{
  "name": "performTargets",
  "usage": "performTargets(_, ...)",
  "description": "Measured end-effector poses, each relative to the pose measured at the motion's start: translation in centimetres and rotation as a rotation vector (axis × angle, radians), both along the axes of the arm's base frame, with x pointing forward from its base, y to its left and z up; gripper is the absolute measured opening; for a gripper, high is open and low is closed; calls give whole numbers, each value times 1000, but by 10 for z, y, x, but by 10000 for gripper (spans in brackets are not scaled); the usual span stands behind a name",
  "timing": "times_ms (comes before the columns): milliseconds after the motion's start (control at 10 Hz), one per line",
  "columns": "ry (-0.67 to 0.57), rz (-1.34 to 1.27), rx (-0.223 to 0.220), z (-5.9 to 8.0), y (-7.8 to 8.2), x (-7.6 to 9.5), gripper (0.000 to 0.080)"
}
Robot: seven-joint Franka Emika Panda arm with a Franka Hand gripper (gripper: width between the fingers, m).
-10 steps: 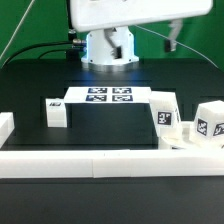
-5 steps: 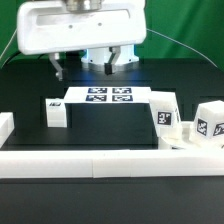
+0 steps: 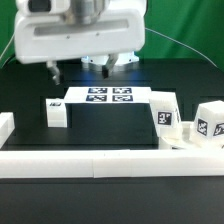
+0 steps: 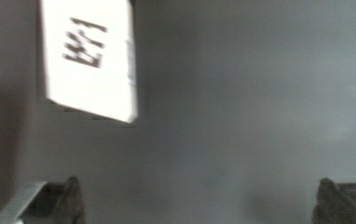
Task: Assemble stool
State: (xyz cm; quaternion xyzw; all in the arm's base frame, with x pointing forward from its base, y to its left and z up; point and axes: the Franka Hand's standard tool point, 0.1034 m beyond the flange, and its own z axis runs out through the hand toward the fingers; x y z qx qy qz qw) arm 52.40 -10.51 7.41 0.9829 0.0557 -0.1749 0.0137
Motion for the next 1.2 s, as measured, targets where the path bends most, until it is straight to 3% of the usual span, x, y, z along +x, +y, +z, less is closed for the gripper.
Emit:
performTargets(100,79,-4,-36,-4,-6,1,649)
performTargets(300,241,-42,-29,-5,-16,-9,649)
performTargets(400,289,-48,-47,-6,-20,-4,649)
performTargets(600,414,-55,-52,-7,-19,-14,649)
performTargets(700,401,-50,-57,-11,-22,-10,649)
performTargets(900,515,-106,-43,-23,-28,-29,649)
performTargets(1000,489,-105,-48,-37,-24,-26,649)
performTargets(1200,529,-122,-45,-51,-21,-40,649)
